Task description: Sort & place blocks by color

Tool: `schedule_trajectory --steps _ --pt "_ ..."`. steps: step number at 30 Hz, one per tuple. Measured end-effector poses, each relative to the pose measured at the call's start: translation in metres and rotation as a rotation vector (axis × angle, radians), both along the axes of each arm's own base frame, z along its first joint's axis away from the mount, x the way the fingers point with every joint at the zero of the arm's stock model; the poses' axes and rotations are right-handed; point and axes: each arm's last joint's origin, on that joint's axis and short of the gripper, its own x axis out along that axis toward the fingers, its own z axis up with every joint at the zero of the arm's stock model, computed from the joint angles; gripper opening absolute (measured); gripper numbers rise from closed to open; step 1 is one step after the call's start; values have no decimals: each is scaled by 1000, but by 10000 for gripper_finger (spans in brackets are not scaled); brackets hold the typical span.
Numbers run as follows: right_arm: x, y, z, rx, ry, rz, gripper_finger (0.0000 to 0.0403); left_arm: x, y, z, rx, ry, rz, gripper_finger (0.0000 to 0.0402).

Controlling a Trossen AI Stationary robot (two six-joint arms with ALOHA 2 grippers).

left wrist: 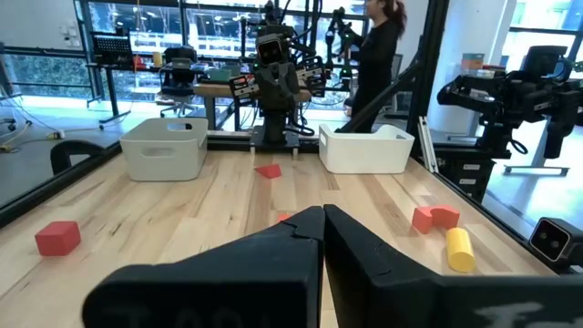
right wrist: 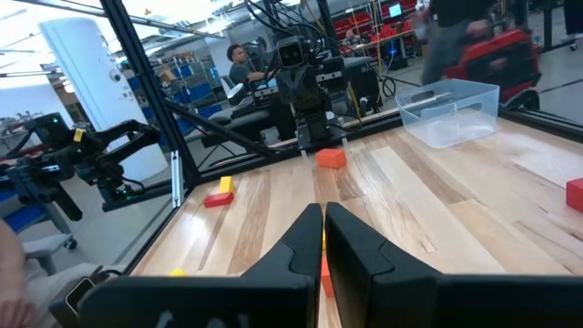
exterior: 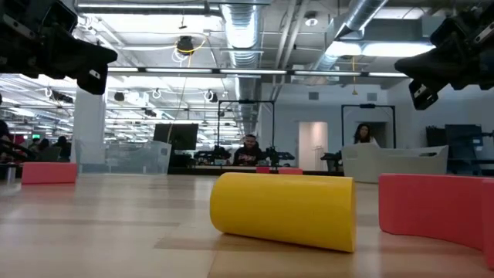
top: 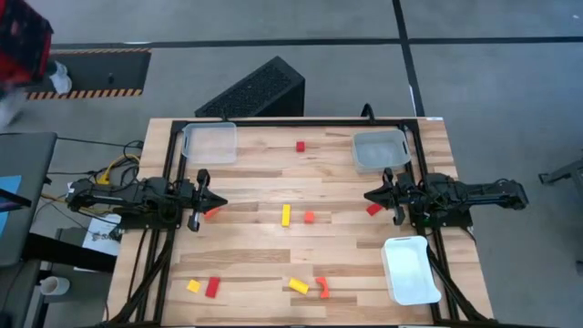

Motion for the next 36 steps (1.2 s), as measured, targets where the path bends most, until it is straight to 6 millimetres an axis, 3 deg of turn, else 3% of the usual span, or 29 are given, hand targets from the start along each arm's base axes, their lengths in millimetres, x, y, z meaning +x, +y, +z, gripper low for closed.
schedule_trajectory --steps 31,36 --pt "0 0 0 -5 0 -1 43 0 0 0 0 0 0 0" --pt "0 -2 0 -240 -1 -32 43 0 0 0 0 0 0 0"
